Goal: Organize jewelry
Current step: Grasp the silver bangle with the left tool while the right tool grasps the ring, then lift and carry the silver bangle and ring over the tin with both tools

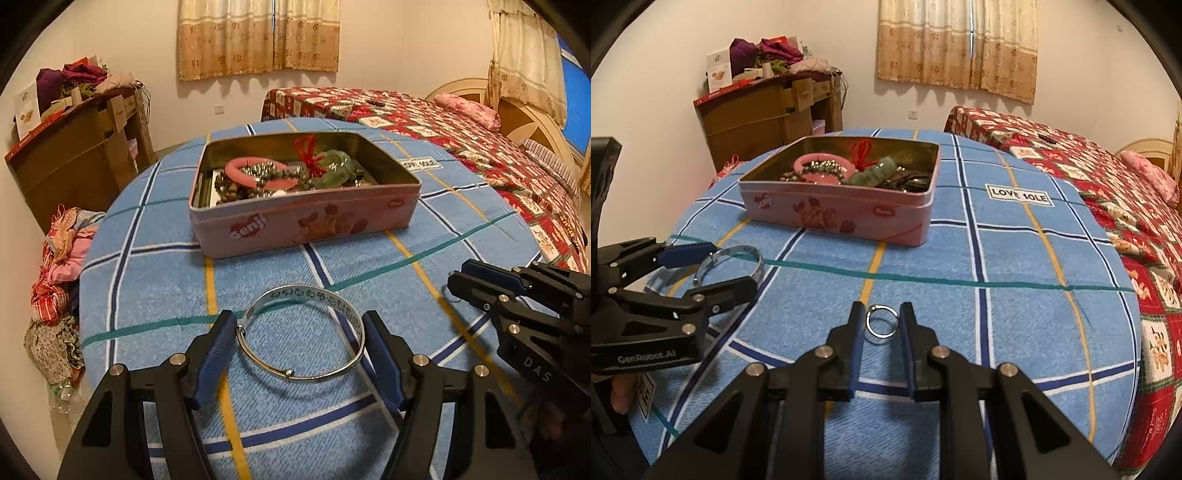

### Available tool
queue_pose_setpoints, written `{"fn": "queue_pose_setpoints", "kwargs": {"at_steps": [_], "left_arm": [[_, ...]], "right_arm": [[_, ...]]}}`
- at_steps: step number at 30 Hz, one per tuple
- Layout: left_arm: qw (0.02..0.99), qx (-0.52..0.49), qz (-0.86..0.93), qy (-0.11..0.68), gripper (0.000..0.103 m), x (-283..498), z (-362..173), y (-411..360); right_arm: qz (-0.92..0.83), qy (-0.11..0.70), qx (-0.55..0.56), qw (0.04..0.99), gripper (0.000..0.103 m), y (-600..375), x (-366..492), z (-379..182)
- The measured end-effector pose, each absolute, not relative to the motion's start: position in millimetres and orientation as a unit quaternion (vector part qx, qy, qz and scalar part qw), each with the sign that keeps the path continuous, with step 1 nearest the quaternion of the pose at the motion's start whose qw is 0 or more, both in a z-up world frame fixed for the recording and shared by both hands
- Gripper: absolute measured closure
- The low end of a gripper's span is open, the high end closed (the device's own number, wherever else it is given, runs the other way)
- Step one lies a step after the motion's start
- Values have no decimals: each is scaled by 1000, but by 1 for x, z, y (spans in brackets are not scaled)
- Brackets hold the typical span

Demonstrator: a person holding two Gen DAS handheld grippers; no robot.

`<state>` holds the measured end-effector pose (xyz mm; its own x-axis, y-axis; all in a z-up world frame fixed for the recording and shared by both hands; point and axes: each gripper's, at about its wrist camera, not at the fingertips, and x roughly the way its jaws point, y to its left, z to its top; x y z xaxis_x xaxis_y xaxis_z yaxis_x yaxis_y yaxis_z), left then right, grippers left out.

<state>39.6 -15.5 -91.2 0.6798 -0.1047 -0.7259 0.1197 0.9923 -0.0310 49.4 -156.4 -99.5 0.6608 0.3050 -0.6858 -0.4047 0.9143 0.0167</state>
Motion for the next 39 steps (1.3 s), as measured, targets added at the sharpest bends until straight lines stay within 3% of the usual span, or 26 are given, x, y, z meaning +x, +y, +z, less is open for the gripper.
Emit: {"fn": "queue_pose_setpoints", "kwargs": {"at_steps": [39], "left_arm": [[955, 13, -26, 295, 33, 61, -2, 13]], "right_arm": [[223, 284, -88, 928, 82, -135, 87, -26]]}}
